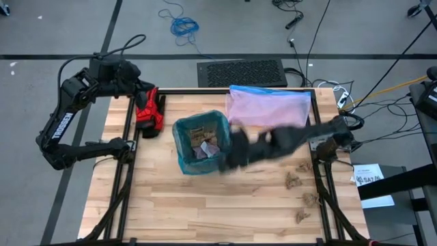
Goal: Place trash/remove bag and relplace
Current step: Put the brown napkin into the black trash bin
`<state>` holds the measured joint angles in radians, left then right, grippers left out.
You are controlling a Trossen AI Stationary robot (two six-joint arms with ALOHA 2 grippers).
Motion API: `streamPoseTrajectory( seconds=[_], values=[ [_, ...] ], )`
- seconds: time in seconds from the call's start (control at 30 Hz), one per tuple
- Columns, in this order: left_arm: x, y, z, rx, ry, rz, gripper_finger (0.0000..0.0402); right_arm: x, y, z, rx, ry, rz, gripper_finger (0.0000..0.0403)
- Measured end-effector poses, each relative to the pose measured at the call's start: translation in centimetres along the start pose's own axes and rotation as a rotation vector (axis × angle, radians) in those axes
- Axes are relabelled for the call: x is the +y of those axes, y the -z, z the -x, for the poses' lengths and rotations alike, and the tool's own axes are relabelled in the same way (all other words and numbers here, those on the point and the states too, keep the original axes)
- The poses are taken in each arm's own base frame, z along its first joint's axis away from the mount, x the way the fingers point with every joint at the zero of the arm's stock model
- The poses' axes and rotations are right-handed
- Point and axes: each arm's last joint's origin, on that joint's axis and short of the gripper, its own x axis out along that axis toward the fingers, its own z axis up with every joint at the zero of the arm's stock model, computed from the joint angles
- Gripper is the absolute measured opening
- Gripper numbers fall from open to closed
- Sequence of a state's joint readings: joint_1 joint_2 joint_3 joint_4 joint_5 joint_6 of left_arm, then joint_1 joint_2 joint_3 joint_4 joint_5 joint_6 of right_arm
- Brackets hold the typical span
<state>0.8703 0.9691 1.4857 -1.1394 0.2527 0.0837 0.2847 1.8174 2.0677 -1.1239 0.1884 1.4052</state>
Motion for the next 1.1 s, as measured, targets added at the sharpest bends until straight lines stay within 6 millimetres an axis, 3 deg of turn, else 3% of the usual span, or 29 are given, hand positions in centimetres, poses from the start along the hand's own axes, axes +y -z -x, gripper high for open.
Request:
streamPoseTrajectory(
  seconds=[0.13, 0.27, 0.43, 0.77, 0.9, 1.1],
  values=[
    [0.1, -0.5, -0.4, -0.025, -0.002, -0.001, 0.0, -0.2, -5.7, 2.7, -0.142, 0.009, 0.081, 0.0001],
    [0.3, -0.9, -1.0, -0.037, 0.006, 0.059, 0.0, -1.5, -10.5, 1.9, -0.143, 0.026, 0.179, 0.0],
    [0.5, -1.1, -1.6, -0.023, 0.007, 0.042, 0.0, -2.8, -14.1, 0.9, -0.081, 0.0, 0.248, 0.0005],
    [1.1, -2.0, -3.2, -0.028, -0.022, 0.122, 0.0, -3.3, -16.4, -2.6, 0.08, -0.136, 0.484, 0.0046],
    [1.2, -2.3, -3.8, -0.033, -0.022, 0.123, 0.0, -3.2, -16.5, -2.8, 0.066, -0.142, 0.584, 0.0088],
    [1.5, -2.8, -4.6, -0.056, -0.022, 0.113, 0.0, -2.9, -16.9, -2.8, 0.026, -0.173, 0.598, 0.0174]
  ],
)
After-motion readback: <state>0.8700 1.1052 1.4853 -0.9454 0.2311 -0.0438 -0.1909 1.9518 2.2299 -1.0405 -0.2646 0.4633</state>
